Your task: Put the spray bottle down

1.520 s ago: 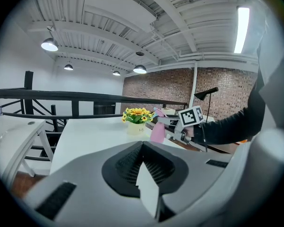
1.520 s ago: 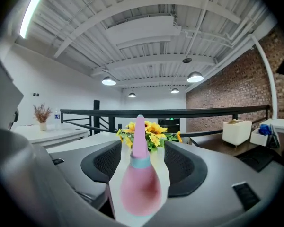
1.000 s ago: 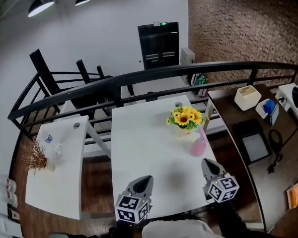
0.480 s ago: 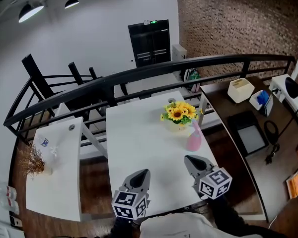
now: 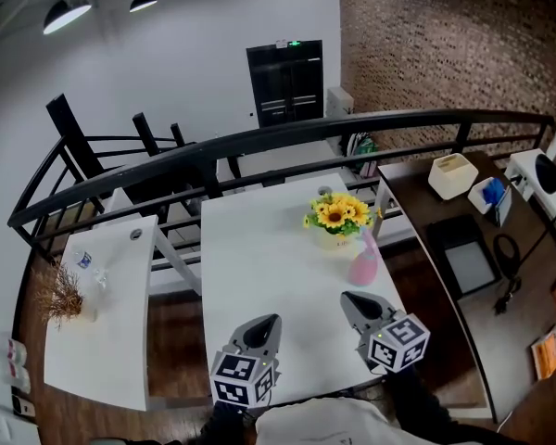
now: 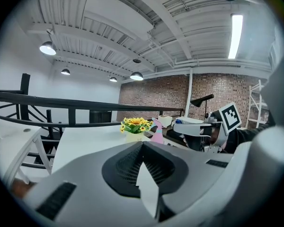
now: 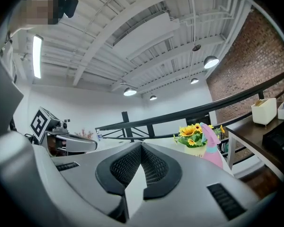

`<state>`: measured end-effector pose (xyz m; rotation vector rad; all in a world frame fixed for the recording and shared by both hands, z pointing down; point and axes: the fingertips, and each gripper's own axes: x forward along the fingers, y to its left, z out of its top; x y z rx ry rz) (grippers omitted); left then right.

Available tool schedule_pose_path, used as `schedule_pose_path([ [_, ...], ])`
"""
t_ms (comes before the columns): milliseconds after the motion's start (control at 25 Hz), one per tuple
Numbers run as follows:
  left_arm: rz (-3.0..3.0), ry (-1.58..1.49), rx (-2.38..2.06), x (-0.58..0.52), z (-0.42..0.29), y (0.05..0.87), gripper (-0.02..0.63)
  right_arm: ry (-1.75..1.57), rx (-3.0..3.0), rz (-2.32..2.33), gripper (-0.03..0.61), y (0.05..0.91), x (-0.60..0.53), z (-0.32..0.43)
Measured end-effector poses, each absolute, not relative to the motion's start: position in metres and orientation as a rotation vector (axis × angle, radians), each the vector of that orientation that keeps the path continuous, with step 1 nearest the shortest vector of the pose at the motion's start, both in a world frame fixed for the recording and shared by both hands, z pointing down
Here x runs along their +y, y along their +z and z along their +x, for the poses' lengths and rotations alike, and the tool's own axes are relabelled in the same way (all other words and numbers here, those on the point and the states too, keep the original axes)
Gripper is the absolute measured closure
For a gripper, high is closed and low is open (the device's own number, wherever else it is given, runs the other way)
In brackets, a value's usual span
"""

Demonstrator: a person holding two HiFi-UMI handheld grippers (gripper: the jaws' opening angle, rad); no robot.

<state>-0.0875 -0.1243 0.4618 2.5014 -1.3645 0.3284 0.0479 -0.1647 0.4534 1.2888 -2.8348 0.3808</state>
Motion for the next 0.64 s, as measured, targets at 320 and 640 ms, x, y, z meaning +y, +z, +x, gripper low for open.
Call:
schedule_pose_path([
  [320,2.499,0.332,-1.370,-0.1259,-0.0895,0.4622,0.595,0.370,-2.833,1.270,0.577,0.4541,-0.1670,0.0426],
  [640,2.500,0.325,-1.375,-0.1257,-0.0927,0.4577,0.595,0.382,-2.826,1.272,0.577,0.4526,-0.1675,0.0420],
])
